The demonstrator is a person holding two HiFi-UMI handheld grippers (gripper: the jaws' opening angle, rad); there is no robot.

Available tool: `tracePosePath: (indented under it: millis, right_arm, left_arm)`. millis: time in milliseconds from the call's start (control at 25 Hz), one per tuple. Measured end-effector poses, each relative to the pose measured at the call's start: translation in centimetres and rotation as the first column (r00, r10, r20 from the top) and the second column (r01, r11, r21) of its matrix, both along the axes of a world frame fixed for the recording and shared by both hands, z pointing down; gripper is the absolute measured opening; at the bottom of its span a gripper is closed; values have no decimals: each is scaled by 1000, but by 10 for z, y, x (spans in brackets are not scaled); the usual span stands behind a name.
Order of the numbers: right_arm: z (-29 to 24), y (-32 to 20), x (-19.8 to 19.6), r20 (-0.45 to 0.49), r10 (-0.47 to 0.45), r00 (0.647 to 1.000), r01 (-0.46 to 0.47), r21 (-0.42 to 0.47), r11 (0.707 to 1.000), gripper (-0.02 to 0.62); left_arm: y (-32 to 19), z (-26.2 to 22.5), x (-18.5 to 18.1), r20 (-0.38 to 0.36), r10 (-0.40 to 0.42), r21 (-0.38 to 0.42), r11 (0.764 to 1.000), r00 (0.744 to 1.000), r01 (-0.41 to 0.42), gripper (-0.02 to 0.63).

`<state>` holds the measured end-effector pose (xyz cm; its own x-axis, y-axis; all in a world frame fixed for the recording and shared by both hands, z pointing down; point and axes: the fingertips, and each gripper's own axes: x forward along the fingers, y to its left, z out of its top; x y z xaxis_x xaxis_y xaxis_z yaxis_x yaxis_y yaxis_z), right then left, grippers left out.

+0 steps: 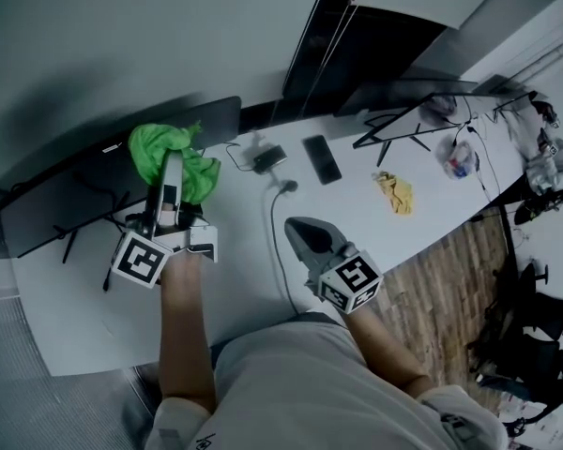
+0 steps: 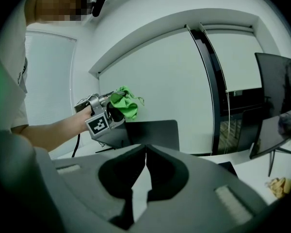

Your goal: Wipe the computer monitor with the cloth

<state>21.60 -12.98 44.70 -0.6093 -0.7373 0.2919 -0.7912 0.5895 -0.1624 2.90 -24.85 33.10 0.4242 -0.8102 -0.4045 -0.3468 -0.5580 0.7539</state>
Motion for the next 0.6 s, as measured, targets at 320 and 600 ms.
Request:
tracePosePath:
  millis: [320,600]
  right_arm:
    - [3,-12,15,6,-22,1000,22,4,1000,3]
    - [7,-14,18,13,-44,999,44,-2,999,3]
  left_arm:
    - [-11,-10,-14,-252,-6,16,1000,968,10,103]
    - [-14,1,-21,-337,-23,-20,1000,941,17,103]
